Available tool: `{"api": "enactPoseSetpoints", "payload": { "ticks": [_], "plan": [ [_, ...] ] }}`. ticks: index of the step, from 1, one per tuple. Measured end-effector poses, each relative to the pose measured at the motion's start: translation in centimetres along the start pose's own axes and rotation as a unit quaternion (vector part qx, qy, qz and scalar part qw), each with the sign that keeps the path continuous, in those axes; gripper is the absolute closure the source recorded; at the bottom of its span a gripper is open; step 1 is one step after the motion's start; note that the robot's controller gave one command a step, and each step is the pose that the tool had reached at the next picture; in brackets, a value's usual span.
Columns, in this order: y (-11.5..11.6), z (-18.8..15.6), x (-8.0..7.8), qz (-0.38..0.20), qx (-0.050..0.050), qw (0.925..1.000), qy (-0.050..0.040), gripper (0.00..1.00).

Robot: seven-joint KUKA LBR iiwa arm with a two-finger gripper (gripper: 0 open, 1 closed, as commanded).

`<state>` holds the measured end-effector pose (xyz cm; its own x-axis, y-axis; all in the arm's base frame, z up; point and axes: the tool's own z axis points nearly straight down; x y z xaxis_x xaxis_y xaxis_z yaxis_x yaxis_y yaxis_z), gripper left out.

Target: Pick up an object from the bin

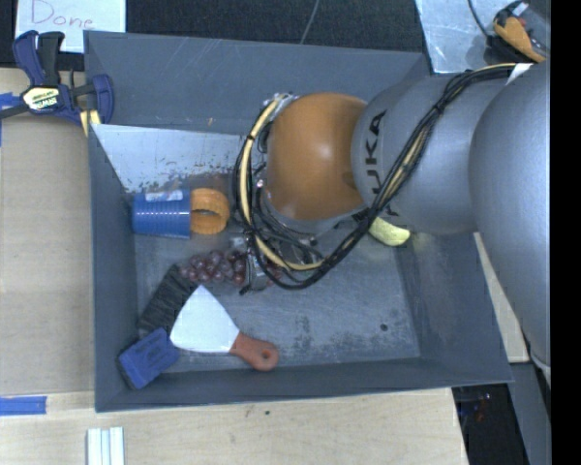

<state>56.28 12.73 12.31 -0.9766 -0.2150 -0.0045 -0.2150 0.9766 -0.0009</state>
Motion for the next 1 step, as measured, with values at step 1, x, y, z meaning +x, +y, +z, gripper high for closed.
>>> {"api": "enactPoseSetpoints", "payload": {
  "ticks": [1],
  "plan": [
    [0.01,-4.19,0.11,0.0,0.0,1.0,0.0026,1.0]
  ]
}}
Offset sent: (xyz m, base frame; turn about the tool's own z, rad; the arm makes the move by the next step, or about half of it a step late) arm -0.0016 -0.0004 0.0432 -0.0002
